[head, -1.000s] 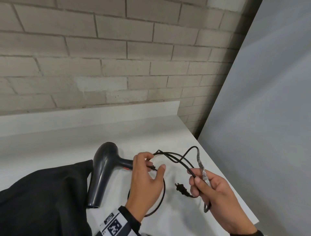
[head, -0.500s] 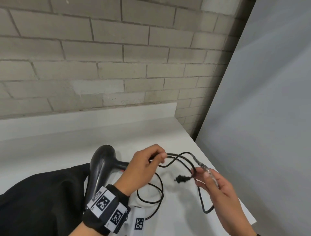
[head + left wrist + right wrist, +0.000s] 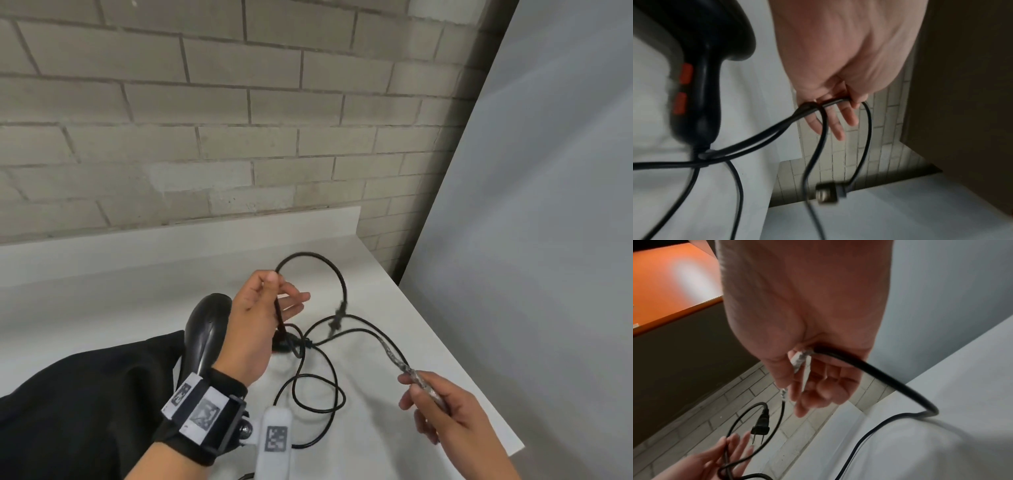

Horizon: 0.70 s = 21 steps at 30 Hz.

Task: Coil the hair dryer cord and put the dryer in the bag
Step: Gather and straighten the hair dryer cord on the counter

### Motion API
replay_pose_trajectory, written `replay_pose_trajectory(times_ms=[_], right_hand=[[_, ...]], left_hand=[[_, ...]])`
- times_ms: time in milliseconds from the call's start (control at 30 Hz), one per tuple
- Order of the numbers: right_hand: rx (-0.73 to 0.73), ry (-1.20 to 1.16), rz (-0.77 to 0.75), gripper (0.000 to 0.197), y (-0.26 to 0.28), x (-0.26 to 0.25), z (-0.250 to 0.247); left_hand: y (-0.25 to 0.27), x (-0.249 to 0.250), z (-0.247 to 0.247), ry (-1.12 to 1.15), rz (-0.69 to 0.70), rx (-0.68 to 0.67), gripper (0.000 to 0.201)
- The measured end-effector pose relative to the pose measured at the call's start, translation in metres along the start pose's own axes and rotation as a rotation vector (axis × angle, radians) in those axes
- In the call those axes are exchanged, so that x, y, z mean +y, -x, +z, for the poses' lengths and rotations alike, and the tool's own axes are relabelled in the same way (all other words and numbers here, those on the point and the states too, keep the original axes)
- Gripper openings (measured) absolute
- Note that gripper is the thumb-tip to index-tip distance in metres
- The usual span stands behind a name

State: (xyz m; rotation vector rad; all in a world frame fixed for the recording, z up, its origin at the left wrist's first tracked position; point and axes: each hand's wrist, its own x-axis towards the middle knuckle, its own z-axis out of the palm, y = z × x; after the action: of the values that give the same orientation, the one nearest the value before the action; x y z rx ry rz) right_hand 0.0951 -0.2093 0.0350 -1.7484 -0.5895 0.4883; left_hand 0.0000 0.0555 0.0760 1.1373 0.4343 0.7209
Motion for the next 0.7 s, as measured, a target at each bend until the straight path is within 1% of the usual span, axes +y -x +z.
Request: replay_pose_trajectory(times_ms=[67, 133, 200, 233, 300, 367, 433, 467, 533, 600, 667, 700], right_hand=[[-0.011, 0.082, 0.025, 0.025, 0.001, 0.003, -0.003], [-0.092, 0.159, 0.018, 0.022, 0.007, 0.0, -0.005], [-0.177, 0.091, 0.013, 0.017, 0.015, -0.009, -0.006], [-0.2, 0.041, 0.008, 0.013, 0.018, -0.014, -0.007], [-0.18, -0.068, -0.036, 0.017, 0.019, -0.024, -0.009], [-0.109, -0.172, -0.092, 0.024, 0.018, -0.032, -0.01], [-0.062, -0.235, -0.164, 0.049, 0.014, -0.038, -0.011], [-0.038, -0.251, -0.188, 0.056, 0.014, -0.043, -0.011], [-0.014, -0.277, -0.217, 0.06, 0.012, -0.053, -0.01], [0.006, -0.3, -0.233, 0.061, 0.011, -0.062, -0.009], [0.003, -0.323, -0.242, 0.061, 0.009, -0.07, -0.007], [0.002, -0.334, -0.243, 0.061, 0.008, -0.074, -0.007]], left_hand=[[-0.002, 0.004, -0.005, 0.083, -0.011, 0.009, 0.023], [-0.004, 0.007, -0.008, 0.062, -0.009, 0.024, 0.02], [-0.006, 0.006, -0.007, 0.007, -0.02, 0.009, 0.014], [-0.006, 0.005, -0.006, -0.02, -0.035, -0.008, 0.014], [-0.006, 0.001, 0.0, -0.083, -0.072, -0.053, 0.017], [-0.004, -0.001, 0.008, -0.164, -0.107, -0.123, 0.018], [-0.002, -0.004, 0.015, -0.26, -0.131, -0.228, 0.018], [-0.001, -0.005, 0.018, -0.32, -0.134, -0.288, 0.018], [0.001, -0.01, 0.022, -0.452, -0.125, -0.401, 0.017], [0.003, -0.014, 0.025, -0.535, -0.125, -0.497, 0.019], [0.006, -0.015, 0.028, -0.559, -0.159, -0.593, 0.029], [0.007, -0.015, 0.03, -0.574, -0.188, -0.643, 0.038]])
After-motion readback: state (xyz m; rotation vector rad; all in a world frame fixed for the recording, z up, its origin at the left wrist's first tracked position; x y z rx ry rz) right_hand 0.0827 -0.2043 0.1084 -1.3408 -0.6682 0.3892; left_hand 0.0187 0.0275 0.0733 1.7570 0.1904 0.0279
